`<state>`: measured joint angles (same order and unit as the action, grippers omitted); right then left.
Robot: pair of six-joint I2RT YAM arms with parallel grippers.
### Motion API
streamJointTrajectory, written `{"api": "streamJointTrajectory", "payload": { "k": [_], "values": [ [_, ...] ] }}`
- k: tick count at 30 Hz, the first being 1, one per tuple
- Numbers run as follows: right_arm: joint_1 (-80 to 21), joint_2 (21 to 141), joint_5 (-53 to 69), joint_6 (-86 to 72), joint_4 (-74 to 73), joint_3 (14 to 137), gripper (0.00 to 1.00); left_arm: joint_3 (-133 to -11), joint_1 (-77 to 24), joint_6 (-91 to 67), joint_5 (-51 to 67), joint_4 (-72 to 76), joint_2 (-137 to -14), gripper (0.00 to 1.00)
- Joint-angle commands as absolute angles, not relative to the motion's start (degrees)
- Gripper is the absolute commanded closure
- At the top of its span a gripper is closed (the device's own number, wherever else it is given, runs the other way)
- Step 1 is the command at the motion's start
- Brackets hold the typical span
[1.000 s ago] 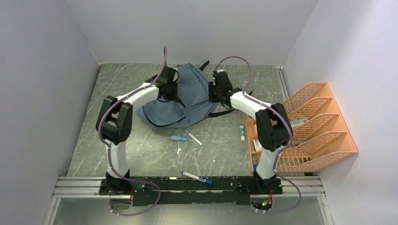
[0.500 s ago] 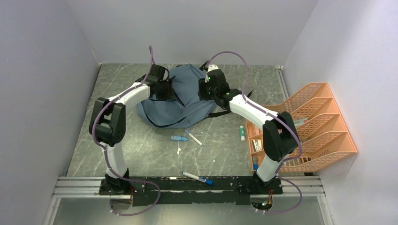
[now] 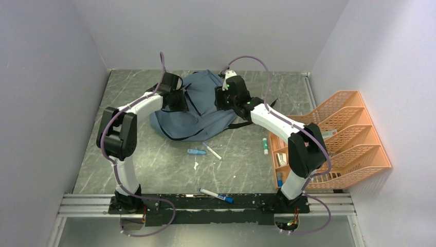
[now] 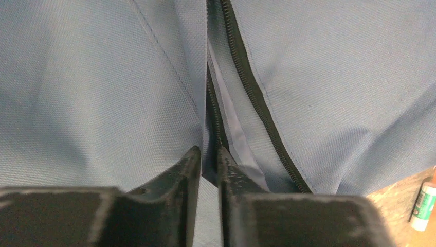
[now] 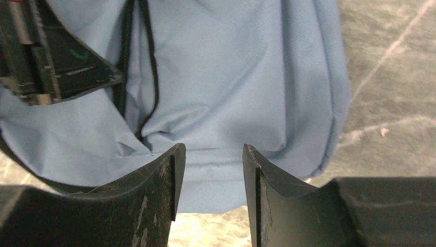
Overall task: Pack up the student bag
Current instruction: Adjust the student bag at the center of the board.
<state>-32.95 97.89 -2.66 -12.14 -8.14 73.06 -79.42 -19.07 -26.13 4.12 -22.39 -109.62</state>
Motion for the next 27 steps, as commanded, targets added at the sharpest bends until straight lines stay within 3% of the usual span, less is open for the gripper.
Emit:
{"api": "streamJointTrajectory", "payload": {
  "k": [1, 5, 16, 27],
  "values": [
    [-35.1, 99.9, 1.5, -10.1, -8.5, 77.7, 0.51, -75.5, -18.3, -27.6, 2.6, -20.4, -108.1, 0.84],
    [-38.3, 104.3, 1.1, -8.0, -10.0, 83.1, 0.50, -71.2, -18.3, -30.3, 1.7, -18.0, -106.8, 0.94],
    [-42.2, 119.8, -2.6, -2.5, -11.1, 96.8, 0.44, -60.5, -18.3, -36.6, 3.1, -8.7, -105.2, 0.95],
    [-42.4, 126.7, -9.6, 3.4, -10.2, 101.3, 0.38, -57.6, -18.2, -38.1, 4.9, -5.5, -106.0, 0.95]
  ]
}}
